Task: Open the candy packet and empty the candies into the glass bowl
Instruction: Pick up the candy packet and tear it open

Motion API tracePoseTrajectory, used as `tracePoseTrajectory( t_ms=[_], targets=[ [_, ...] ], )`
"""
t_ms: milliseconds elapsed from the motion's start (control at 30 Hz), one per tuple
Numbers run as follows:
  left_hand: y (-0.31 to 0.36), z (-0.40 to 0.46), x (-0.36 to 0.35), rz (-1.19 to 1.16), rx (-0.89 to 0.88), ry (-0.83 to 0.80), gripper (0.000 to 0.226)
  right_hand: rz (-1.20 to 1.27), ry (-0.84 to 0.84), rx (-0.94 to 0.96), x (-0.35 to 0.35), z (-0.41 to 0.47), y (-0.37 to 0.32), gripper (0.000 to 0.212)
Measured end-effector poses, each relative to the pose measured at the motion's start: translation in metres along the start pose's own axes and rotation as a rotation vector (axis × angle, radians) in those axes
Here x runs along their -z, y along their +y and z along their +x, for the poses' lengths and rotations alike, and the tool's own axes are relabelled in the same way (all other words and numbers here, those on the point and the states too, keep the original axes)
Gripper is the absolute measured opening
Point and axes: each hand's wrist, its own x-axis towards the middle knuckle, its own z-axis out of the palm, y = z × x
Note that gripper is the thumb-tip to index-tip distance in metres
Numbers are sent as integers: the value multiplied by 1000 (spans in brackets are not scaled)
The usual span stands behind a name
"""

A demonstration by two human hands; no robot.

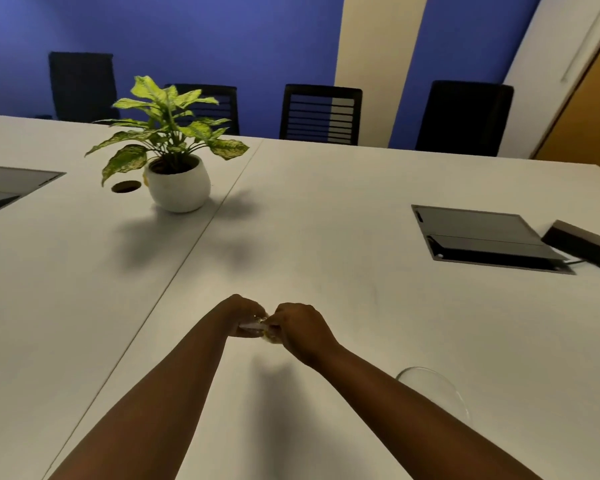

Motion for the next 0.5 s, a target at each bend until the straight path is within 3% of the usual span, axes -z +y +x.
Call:
tracePoseTrajectory(
  t_ms=[167, 300, 500],
  targets=[
    [17, 3, -19, -174, -140, -124, 8, 162, 67, -184, 22, 2, 25, 20],
    [29, 5, -43, -208, -210, -249, 22, 357, 115, -444, 35, 2, 58, 12],
    [33, -5, -81, -211, -284, -98, 27, 631, 182, -730, 42, -10, 83, 14]
  ],
)
